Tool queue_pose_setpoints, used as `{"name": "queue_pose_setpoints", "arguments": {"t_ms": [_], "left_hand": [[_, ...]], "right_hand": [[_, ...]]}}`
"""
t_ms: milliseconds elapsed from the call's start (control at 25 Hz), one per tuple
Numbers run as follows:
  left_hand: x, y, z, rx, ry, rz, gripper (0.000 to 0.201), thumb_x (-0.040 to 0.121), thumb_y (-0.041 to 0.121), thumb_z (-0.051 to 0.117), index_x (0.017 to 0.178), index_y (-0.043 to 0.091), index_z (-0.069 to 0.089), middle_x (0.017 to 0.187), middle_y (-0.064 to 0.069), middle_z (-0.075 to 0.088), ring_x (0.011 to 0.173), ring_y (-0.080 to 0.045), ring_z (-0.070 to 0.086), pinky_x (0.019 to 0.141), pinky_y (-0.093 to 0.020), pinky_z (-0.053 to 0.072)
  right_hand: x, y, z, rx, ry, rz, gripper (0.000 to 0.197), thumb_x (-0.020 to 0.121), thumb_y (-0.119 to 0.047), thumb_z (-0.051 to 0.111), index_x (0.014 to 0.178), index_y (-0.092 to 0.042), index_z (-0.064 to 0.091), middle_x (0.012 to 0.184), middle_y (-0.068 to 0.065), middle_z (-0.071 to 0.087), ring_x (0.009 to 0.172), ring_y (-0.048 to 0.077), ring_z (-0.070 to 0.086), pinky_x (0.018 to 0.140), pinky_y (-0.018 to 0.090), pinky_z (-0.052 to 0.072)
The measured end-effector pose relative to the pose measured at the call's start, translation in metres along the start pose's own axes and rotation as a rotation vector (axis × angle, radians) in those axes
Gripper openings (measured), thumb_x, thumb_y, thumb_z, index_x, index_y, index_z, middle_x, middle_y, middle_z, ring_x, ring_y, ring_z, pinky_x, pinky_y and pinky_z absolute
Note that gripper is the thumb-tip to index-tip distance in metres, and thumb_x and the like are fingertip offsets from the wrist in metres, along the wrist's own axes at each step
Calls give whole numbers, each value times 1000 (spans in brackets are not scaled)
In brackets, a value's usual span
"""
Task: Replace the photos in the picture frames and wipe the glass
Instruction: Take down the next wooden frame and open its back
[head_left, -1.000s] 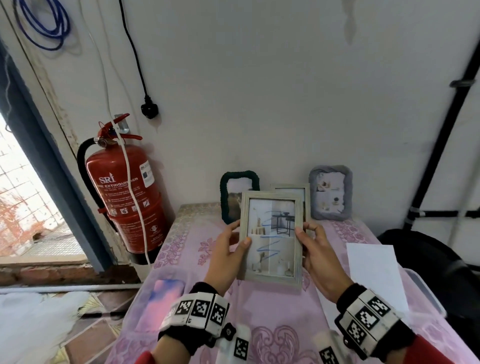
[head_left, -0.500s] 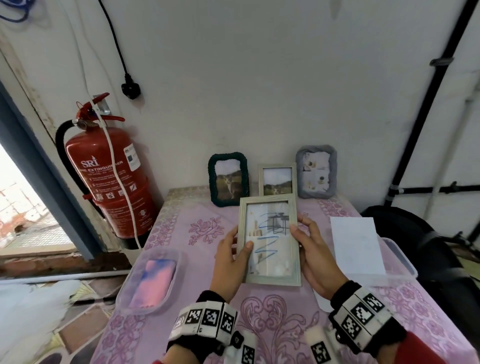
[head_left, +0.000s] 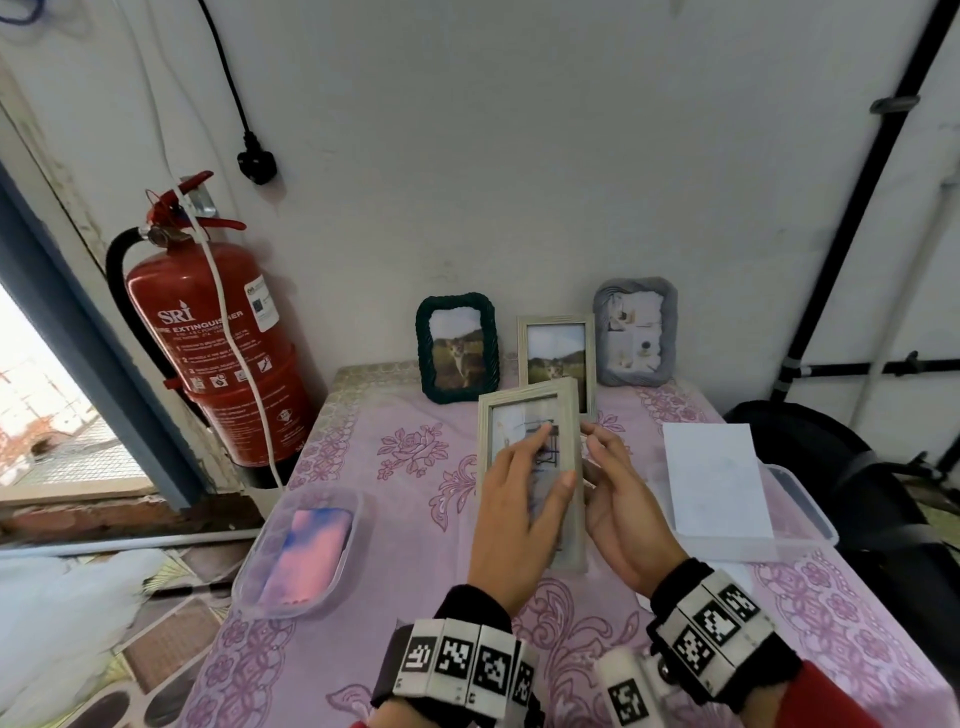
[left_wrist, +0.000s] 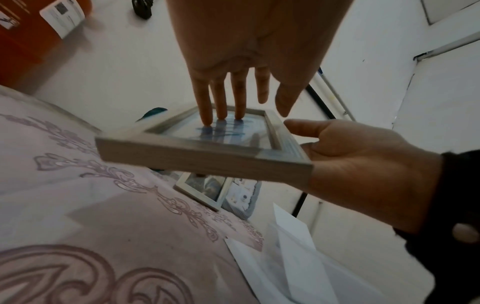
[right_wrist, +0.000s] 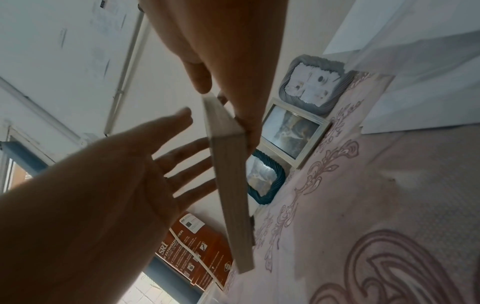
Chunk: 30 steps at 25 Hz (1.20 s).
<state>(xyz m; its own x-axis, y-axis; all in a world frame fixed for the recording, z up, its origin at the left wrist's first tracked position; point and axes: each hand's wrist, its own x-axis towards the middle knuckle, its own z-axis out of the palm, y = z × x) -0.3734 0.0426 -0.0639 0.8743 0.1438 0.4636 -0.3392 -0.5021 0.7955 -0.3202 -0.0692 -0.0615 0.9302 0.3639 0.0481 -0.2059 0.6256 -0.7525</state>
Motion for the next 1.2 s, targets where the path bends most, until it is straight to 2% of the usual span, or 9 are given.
{"name": "queue_pose_setpoints", "arguments": {"t_ms": [120, 240, 440, 560, 640, 760, 960, 1120, 1200], "left_hand": [[0, 4, 5, -95, 16, -11, 49, 89, 36, 57, 133, 42, 36, 123, 17, 44, 117, 9, 41, 98, -10, 37], [2, 3, 5, -136, 30, 9, 47, 93, 23, 54, 135, 34, 37, 126, 10, 48, 119, -3, 46, 102, -29, 42], [5, -6, -5, -307, 98, -90, 42, 95, 21, 48, 131, 40, 38, 108, 12, 61, 98, -6, 62, 84, -20, 51], [7, -16, -8, -486, 156, -245, 38, 95, 19, 48, 131, 32, 43, 109, -1, 67, 101, -14, 65, 89, -34, 52], [6, -21, -9, -562, 190, -306, 35, 95, 19, 48, 128, 31, 46, 109, -5, 69, 103, -18, 65, 87, -35, 54], [4, -30, -11, -642, 228, -374, 31, 95, 21, 48, 123, 34, 49, 99, -2, 72, 89, -15, 69, 71, -27, 58], [-1, -50, -13, -648, 268, -510, 32, 95, 22, 49, 126, 30, 47, 91, -2, 72, 89, -22, 67, 84, -43, 55], [-7, -63, -14, -565, 205, -533, 33, 96, 16, 47, 128, 22, 48, 96, -2, 68, 89, -18, 65, 78, -32, 57], [-8, -71, -17, -426, 153, -534, 34, 95, 13, 48, 129, 15, 50, 106, -10, 64, 94, -18, 61, 79, -27, 55]], "right_hand": [[-1, 0, 1, -53, -23, 24, 35, 99, -33, 34, 122, -17, 55, 102, 16, 68, 92, 24, 67, 78, 39, 56], [0, 2, 0, -113, -13, -3, 33, 99, -29, 34, 115, -16, 60, 98, 11, 70, 85, 20, 67, 71, 31, 56], [3, 6, -4, -415, 54, -31, 29, 96, -6, 42, 116, -19, 58, 113, 6, 68, 109, 20, 62, 93, 34, 47], [6, 13, -10, -647, 153, -84, 39, 91, 0, 49, 121, -24, 55, 127, -1, 54, 119, 17, 49, 100, 32, 41], [7, 17, -16, -743, 221, -83, 44, 91, -5, 53, 129, -26, 47, 128, -1, 45, 116, 17, 45, 95, 30, 40], [7, 21, -26, -685, 234, 25, 45, 93, -10, 52, 136, -20, 42, 124, 6, 52, 112, 23, 52, 85, 29, 45], [7, 23, -38, -722, 215, 32, 42, 90, 1, 55, 131, -4, 50, 110, 7, 61, 105, 19, 56, 92, 30, 53], [6, 28, -46, -724, 192, 75, 39, 88, 7, 54, 126, -3, 54, 114, 12, 63, 109, 23, 58, 89, 30, 54], [4, 32, -51, -754, 176, 88, 39, 87, 10, 53, 120, -9, 58, 109, 10, 65, 101, 18, 60, 75, 19, 55]]}}
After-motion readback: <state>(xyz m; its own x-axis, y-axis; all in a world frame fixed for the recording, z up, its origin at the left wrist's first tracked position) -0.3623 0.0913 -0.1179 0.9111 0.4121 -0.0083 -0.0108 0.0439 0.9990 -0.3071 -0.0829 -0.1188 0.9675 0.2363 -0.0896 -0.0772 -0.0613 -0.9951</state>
